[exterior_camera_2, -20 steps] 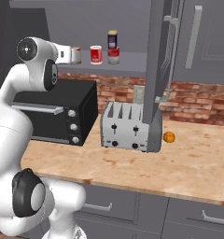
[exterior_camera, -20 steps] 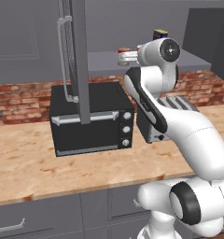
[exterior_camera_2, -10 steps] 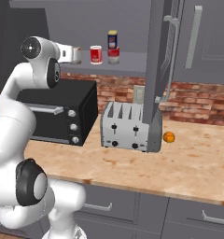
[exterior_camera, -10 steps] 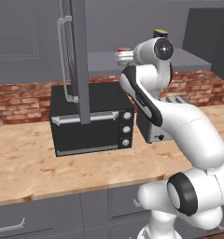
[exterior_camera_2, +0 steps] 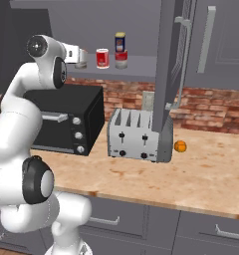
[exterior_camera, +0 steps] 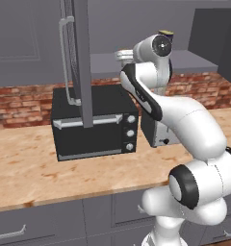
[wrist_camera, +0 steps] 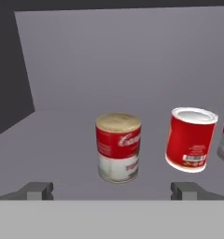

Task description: Stack two cans on top of the other two cans in the cabinet.

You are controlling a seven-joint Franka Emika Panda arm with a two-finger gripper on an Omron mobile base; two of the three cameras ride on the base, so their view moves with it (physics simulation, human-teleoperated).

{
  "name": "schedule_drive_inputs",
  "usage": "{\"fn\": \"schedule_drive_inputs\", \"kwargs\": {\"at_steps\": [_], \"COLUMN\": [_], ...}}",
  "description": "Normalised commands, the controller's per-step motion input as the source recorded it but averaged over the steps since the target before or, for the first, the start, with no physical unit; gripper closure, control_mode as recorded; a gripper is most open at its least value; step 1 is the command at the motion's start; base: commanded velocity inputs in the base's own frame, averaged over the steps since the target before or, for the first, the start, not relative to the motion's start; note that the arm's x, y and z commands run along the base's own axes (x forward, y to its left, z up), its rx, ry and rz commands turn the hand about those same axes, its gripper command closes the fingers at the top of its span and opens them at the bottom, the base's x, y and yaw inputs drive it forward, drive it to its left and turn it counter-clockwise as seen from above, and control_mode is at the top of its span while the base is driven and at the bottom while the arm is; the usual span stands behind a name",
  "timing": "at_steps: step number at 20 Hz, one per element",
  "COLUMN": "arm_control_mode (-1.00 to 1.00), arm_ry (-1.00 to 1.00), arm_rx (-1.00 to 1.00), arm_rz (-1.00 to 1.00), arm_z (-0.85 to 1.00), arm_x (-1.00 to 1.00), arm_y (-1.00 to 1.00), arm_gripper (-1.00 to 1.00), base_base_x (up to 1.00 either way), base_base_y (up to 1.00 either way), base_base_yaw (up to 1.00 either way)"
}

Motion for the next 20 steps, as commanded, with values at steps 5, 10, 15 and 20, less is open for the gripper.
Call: {"fn": "schedule_drive_inputs", "kwargs": {"at_steps": [5, 10, 15, 20], "arm_control_mode": [-1.0, -1.0, -1.0, -1.0], "arm_ry": [0.0, 0.0, 0.01, 0.0], "arm_rx": [0.0, 0.0, 0.0, 0.0], "arm_rz": [0.0, 0.0, 0.0, 0.0], "arm_z": [0.0, 0.0, 0.0, 0.0], "arm_x": [0.26, 0.27, 0.24, 0.22], "arm_y": [0.0, 0.0, 0.0, 0.0], "arm_gripper": [-1.0, -1.0, -1.0, -1.0], "base_base_x": [0.0, 0.0, 0.0, 0.0], "base_base_y": [0.0, 0.0, 0.0, 0.0], "base_base_yaw": [0.0, 0.0, 0.0, 0.0]}}
